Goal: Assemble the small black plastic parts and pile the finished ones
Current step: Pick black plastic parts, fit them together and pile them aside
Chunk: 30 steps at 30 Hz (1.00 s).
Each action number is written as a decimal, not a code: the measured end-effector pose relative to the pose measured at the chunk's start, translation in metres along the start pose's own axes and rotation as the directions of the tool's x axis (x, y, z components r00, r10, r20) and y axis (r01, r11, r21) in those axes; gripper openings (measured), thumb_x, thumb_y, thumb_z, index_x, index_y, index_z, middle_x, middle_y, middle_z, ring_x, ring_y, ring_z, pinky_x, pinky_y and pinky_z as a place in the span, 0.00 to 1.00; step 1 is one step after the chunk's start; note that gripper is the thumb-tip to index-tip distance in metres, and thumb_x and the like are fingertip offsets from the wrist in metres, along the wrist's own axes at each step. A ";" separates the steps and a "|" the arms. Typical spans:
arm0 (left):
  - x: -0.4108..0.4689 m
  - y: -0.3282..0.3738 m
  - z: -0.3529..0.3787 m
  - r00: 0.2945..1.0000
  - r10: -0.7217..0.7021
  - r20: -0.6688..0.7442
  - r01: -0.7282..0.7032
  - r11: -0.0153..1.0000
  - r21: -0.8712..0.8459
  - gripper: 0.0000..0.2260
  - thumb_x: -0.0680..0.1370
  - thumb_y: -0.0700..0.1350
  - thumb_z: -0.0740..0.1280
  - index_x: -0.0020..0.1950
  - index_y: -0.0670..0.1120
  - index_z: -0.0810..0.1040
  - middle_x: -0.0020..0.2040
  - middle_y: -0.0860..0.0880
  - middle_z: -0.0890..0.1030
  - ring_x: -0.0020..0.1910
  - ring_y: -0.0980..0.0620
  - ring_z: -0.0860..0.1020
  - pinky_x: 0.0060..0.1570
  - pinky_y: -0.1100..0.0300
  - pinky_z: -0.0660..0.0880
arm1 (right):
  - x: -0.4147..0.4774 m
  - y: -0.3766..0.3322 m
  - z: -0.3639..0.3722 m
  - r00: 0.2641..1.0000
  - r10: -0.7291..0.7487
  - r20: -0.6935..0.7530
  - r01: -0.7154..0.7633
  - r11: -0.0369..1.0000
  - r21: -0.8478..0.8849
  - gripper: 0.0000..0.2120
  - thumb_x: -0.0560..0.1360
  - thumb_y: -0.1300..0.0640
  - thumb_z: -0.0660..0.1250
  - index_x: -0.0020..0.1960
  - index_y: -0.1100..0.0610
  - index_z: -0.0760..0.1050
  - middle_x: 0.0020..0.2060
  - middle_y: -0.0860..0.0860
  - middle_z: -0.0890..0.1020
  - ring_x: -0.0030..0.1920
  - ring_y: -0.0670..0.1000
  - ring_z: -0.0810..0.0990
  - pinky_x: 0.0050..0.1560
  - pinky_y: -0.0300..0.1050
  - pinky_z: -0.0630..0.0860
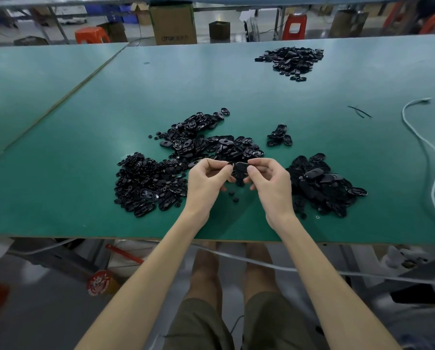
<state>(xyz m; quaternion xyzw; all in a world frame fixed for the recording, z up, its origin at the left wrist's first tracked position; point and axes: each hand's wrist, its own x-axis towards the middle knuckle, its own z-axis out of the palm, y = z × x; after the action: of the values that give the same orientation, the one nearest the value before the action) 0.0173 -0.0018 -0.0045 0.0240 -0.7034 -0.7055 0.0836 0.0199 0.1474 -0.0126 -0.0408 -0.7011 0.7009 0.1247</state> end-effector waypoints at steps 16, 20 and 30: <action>0.000 -0.001 -0.001 0.996 0.076 0.050 -0.073 0.996 -0.061 0.05 0.77 0.39 0.75 0.53 0.45 0.85 0.45 0.47 0.87 0.36 0.53 0.83 0.36 0.64 0.76 | -0.001 -0.001 0.000 1.000 -0.002 0.014 0.002 1.000 -0.004 0.06 0.79 0.63 0.71 0.54 0.56 0.82 0.43 0.49 0.87 0.40 0.48 0.86 0.38 0.39 0.79; 0.001 -0.004 -0.001 0.995 0.089 0.034 -0.087 0.993 -0.075 0.05 0.77 0.40 0.76 0.52 0.44 0.85 0.45 0.47 0.87 0.38 0.52 0.84 0.37 0.65 0.76 | -0.002 -0.001 0.001 1.000 0.001 0.022 -0.001 1.000 0.007 0.06 0.79 0.64 0.71 0.55 0.57 0.81 0.43 0.50 0.87 0.41 0.50 0.87 0.39 0.39 0.79; 0.003 -0.007 -0.002 0.995 0.103 0.016 -0.102 0.993 -0.061 0.04 0.77 0.41 0.75 0.51 0.46 0.87 0.44 0.48 0.87 0.37 0.53 0.83 0.38 0.64 0.76 | -0.003 -0.003 0.001 1.000 0.002 0.028 -0.003 0.998 0.058 0.06 0.79 0.66 0.70 0.55 0.59 0.82 0.45 0.53 0.88 0.43 0.52 0.89 0.38 0.39 0.80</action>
<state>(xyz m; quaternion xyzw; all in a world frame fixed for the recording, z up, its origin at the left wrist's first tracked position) 0.0144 -0.0045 -0.0117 -0.0215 -0.6829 -0.7213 0.1138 0.0229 0.1460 -0.0102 -0.0281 -0.6821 0.7216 0.1151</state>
